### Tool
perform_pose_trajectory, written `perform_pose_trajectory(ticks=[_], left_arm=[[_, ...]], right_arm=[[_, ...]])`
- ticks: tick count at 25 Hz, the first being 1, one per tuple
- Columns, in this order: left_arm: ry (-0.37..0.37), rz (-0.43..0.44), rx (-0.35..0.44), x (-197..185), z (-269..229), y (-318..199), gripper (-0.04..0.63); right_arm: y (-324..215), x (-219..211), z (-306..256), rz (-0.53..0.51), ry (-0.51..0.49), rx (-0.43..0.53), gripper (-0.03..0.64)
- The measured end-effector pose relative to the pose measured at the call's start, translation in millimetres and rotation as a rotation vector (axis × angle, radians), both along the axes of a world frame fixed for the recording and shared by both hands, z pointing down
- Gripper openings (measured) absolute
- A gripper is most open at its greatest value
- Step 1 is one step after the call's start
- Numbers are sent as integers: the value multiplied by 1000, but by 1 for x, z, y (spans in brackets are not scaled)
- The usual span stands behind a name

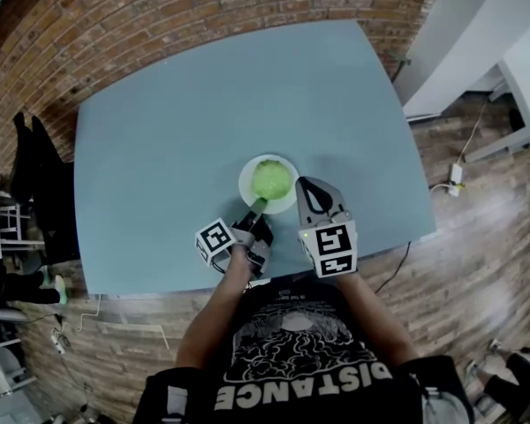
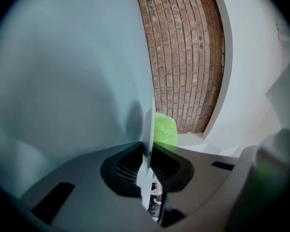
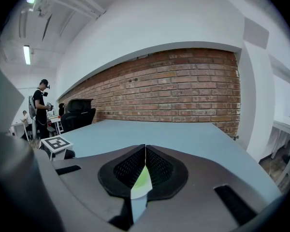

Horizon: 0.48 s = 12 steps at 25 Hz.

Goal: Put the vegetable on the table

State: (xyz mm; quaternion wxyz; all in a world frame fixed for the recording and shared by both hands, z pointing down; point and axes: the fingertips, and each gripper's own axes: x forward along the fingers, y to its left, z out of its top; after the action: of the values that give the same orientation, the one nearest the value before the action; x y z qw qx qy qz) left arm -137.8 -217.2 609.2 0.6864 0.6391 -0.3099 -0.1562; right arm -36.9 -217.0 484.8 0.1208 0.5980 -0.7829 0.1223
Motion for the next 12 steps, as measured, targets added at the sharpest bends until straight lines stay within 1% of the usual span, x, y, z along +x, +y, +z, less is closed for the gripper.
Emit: perform_pose_trajectory(ticks=[6, 9, 12], left_arm=[[-12, 3, -23, 4, 5, -4, 32], [-31, 8, -29, 2, 6, -5, 34], [-46, 8, -55, 2, 8, -5, 34]], right_arm=[[4, 4, 0, 11, 6, -4, 9], [5, 3, 0, 11, 7, -9, 9], [6, 5, 0, 7, 6, -13, 9]])
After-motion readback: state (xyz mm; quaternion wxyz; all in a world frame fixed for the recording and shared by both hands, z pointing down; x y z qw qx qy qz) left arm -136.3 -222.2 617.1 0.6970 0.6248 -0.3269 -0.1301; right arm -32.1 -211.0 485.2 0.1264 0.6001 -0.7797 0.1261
